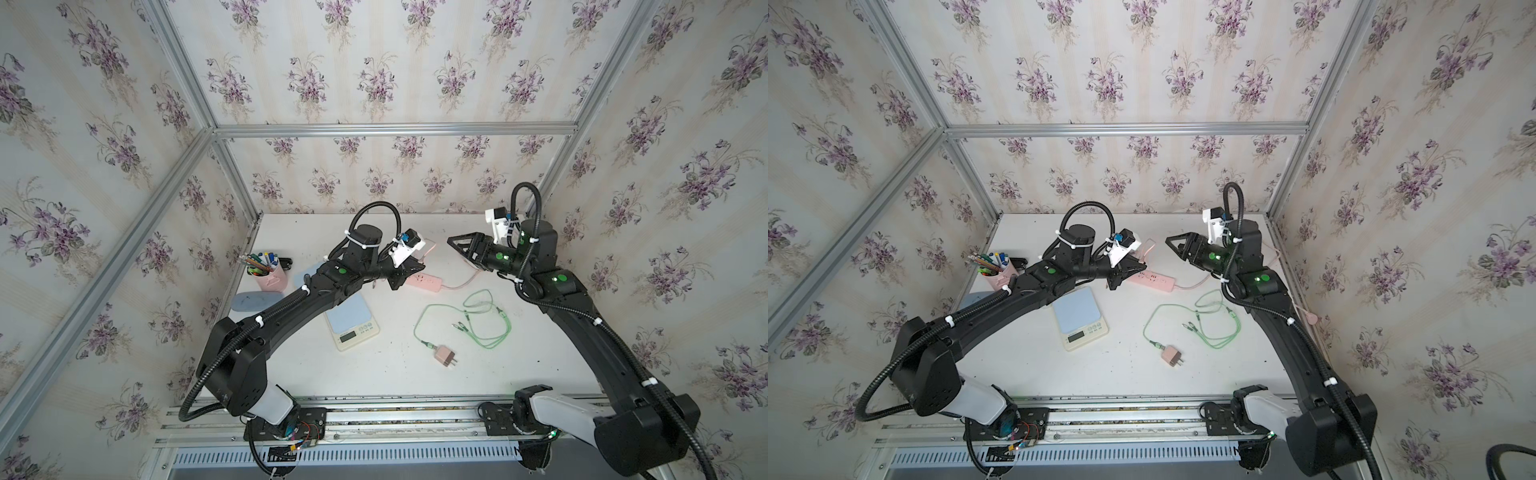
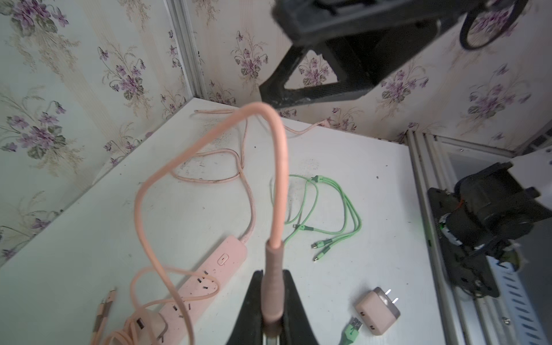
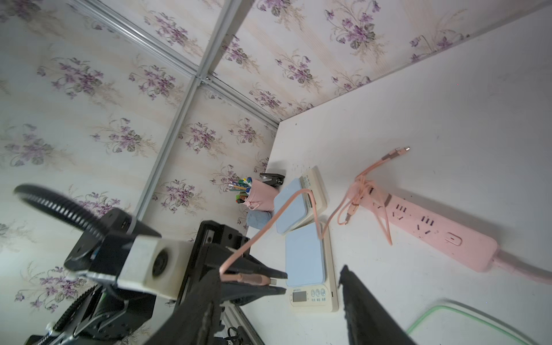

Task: Charge the electronic scale
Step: Pick up the charging cable from the center of the board.

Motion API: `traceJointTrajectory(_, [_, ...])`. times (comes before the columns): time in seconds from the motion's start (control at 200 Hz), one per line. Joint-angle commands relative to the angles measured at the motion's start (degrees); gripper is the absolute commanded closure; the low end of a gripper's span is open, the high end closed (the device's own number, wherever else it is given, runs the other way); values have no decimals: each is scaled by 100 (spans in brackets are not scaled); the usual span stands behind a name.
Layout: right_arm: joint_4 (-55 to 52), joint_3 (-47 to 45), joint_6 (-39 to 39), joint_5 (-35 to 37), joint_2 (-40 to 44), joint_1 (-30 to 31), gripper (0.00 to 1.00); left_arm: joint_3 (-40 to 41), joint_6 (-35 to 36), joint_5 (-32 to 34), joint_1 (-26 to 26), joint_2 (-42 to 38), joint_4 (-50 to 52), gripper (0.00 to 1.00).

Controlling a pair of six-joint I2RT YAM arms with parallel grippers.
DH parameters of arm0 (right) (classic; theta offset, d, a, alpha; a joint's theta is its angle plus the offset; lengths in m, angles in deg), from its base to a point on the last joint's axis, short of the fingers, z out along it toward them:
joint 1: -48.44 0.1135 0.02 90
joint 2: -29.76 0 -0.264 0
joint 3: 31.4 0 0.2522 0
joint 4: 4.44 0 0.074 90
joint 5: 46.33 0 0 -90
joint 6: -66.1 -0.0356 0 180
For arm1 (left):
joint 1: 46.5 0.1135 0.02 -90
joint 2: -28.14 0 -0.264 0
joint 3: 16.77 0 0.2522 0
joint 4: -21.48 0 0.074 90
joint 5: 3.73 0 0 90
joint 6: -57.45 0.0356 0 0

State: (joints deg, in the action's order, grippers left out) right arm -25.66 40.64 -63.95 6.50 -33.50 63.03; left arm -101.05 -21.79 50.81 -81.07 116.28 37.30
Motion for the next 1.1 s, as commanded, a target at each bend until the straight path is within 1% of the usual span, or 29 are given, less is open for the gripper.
traceJointTrajectory(0.0, [1559,-733,-63,-97,567,206,32,-112,-954,-1197,137,63,91,100])
traceJointTrajectory(0.055, [1829,-1077,39,43,819,393,29,-120,-1085,-1390,169,77,122,100])
traceJointTrajectory(0.115, [1852,-1236,248,203,943,588,28,-143,-1113,-1505,170,81,198,100])
traceJointTrajectory(0.255, [1382,-911,703,240,612,893,30,-182,-1140,-1617,170,90,369,100])
traceJointTrajectory(0.43, [749,-348,1345,251,0,1233,41,-181,-1082,-1674,170,81,512,100])
traceJointTrajectory(0.575, [314,-38,1745,111,-327,1268,52,-237,-972,-1760,170,55,693,100])
traceJointTrajectory(0.714, [69,86,2019,-50,-454,1270,64,-334,-799,-1874,170,78,907,100])
traceJointTrajectory(0.909, [-147,147,2305,-366,-631,1271,65,-436,-751,-2086,170,124,995,100])
traceJointTrajectory(0.979, [-188,177,2361,-474,-699,1272,73,-445,-736,-2104,178,125,1020,100])
traceJointTrajectory(1.054, [-169,179,2397,-577,-739,1266,87,-467,-713,-2112,173,124,1051,100])
traceJointTrajectory(1.094, [-155,189,2422,-630,-757,1266,96,-471,-708,-2107,193,125,1074,100])
